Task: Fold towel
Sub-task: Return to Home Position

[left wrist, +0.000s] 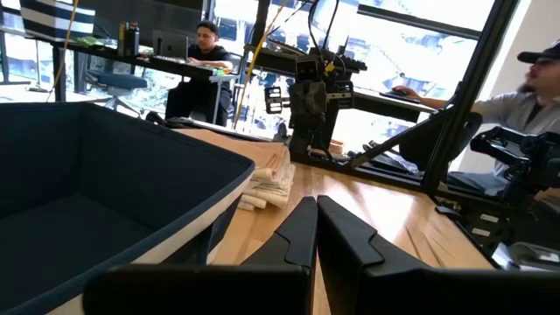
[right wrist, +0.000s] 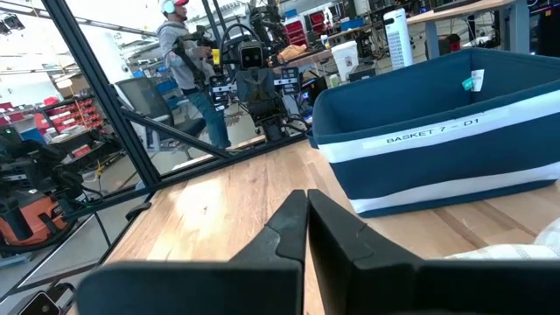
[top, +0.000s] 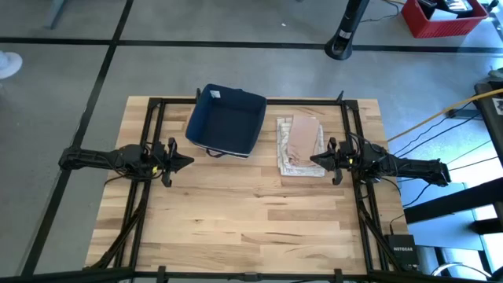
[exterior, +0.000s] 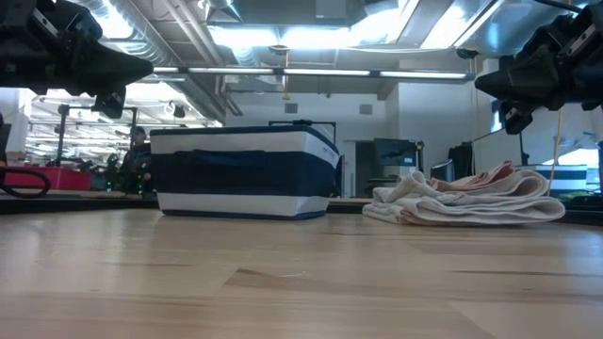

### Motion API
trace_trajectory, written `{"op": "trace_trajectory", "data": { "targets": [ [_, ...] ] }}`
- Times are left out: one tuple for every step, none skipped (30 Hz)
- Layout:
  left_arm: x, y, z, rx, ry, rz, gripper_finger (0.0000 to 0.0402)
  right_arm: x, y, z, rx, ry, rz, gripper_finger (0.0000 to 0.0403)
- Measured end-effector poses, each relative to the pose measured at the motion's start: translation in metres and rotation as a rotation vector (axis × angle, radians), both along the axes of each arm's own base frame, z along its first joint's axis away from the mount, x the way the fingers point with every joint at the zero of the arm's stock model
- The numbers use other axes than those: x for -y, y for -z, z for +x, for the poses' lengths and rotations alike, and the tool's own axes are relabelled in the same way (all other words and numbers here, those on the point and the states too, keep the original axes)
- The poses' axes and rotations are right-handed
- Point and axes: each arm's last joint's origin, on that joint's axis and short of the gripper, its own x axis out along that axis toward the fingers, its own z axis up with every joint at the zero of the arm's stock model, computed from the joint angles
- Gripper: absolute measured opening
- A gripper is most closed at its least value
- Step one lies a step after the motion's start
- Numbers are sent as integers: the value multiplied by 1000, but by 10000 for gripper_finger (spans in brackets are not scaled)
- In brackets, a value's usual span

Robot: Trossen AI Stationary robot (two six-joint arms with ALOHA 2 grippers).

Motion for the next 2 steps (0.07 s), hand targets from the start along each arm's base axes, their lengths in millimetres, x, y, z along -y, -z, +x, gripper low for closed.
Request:
{"op": "trace_trajectory", "data": {
  "targets": [
    [0,0,0,0,0,0,4,0,0,0,0,0,0,17],
    [0,0,0,0,0,0,4,0,0,0,0,0,0,17]
  ]
}}
